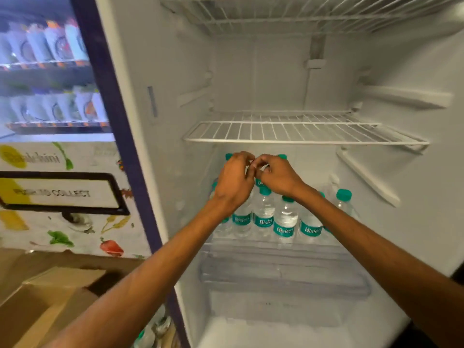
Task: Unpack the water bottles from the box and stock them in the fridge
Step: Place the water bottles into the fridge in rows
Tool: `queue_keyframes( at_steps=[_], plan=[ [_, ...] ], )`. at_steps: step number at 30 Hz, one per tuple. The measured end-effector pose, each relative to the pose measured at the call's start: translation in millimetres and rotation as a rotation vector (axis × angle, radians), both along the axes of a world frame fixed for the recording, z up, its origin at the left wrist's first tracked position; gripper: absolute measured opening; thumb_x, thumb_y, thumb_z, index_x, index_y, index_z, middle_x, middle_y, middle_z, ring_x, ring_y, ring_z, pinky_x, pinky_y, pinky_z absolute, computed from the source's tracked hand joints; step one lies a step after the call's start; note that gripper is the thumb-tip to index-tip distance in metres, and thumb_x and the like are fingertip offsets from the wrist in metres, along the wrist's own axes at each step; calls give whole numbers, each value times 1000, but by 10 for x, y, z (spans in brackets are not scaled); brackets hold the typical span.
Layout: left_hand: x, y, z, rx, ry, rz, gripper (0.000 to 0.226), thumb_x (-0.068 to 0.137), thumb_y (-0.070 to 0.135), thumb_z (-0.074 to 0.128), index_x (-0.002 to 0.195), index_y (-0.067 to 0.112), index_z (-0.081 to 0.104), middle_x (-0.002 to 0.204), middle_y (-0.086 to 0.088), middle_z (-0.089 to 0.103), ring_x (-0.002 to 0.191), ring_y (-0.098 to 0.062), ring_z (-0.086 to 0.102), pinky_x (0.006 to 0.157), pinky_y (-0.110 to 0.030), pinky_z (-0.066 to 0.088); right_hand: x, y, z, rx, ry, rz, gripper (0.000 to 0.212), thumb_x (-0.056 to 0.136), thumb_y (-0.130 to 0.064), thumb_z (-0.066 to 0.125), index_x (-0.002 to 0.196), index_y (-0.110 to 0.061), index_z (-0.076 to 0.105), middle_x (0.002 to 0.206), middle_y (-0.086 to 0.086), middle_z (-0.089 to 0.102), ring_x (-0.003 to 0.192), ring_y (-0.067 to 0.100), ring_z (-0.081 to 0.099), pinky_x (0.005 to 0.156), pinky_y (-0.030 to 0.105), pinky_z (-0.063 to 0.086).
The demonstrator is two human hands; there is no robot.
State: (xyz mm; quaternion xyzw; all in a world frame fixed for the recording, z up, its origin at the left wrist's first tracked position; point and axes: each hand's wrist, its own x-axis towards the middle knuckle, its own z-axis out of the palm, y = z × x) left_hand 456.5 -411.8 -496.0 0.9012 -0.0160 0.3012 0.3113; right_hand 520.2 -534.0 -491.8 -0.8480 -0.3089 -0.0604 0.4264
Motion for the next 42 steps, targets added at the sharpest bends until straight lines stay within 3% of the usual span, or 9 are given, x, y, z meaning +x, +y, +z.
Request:
queue_keyframes(
  at_steps=[6, 9, 12, 19, 23, 29, 35, 38, 42],
  plan=[
    [-905, 232, -242, -57, -142, -45, 22, 101, 24, 48, 117, 14, 59, 113, 3, 59, 104, -9, 56, 84, -26, 50, -830, 211, -100, 2, -218, -4, 11, 83, -15, 66, 83, -27, 66, 85, -6, 61, 77, 9, 53, 65, 10, 36],
    [-1431, 321, -324, -135, -184, -49, 21, 102, 24, 49, 118, 17, 59, 113, 6, 59, 103, -4, 56, 78, -15, 49, -1277, 316, -215, 80, -252, 41, 3, 83, -18, 66, 86, -19, 68, 85, -4, 64, 74, 9, 56, 67, 15, 42],
    [-1983, 446, -488, -191, -201, -28, 18, 101, 21, 51, 117, 18, 59, 108, 7, 60, 99, -3, 58, 74, -15, 49, -1707, 460, -433, 116, -238, 122, 5, 85, -22, 66, 86, -17, 67, 77, -1, 64, 69, 9, 56, 63, 17, 42],
    [-2870, 1143, -1206, -240, -53, 147, 23, 97, 15, 46, 112, 17, 63, 104, 7, 64, 96, -5, 61, 83, -27, 51, -2430, 1103, -1084, 19, -38, 412, 5, 87, -19, 66, 92, -19, 67, 69, -9, 61, 55, 9, 57, 55, 20, 47],
    [-3116, 1607, -1667, -281, 17, 292, 35, 88, -3, 47, 112, 16, 64, 100, 7, 65, 93, -7, 61, 84, -25, 50, -2584, 1633, -1582, -117, 149, 499, 23, 88, -17, 65, 109, -19, 58, 83, -7, 63, 53, 6, 57, 57, 27, 51],
    [-3519, 2214, -2467, -314, 303, 520, 32, 92, -2, 45, 113, 16, 63, 108, 2, 67, 98, -12, 62, 84, -28, 48, -2788, 2306, -2374, -320, 299, 559, 29, 90, -16, 60, 118, -14, 53, 91, -5, 61, 58, -3, 49, 64, 28, 43],
    [-3911, 2725, -3032, -322, 574, 619, 45, 81, -7, 49, 117, 20, 55, 111, -7, 60, 95, -22, 59, 73, -31, 45, -2984, 2891, -2937, -527, 317, 607, 31, 92, -22, 59, 122, -15, 54, 108, 1, 59, 94, 21, 59, 78, 30, 42],
    [-3977, 2927, -3186, -231, 661, 630, 47, 85, -5, 53, 124, 21, 54, 126, -6, 52, 106, -21, 57, 85, -34, 47, -3144, 3154, -3213, -640, 296, 653, 36, 92, -23, 58, 127, -18, 50, 124, 8, 53, 117, 25, 52, 94, 36, 43],
    [-3943, 3179, -3456, -40, 827, 612, 58, 86, -1, 58, 138, 25, 48, 141, -9, 42, 123, -27, 49, 99, -38, 47, -3361, 3387, -3488, -807, 281, 658, 56, 94, -20, 55, 145, -25, 34, 144, 8, 36, 129, 33, 43, 103, 47, 41]
  ],
)
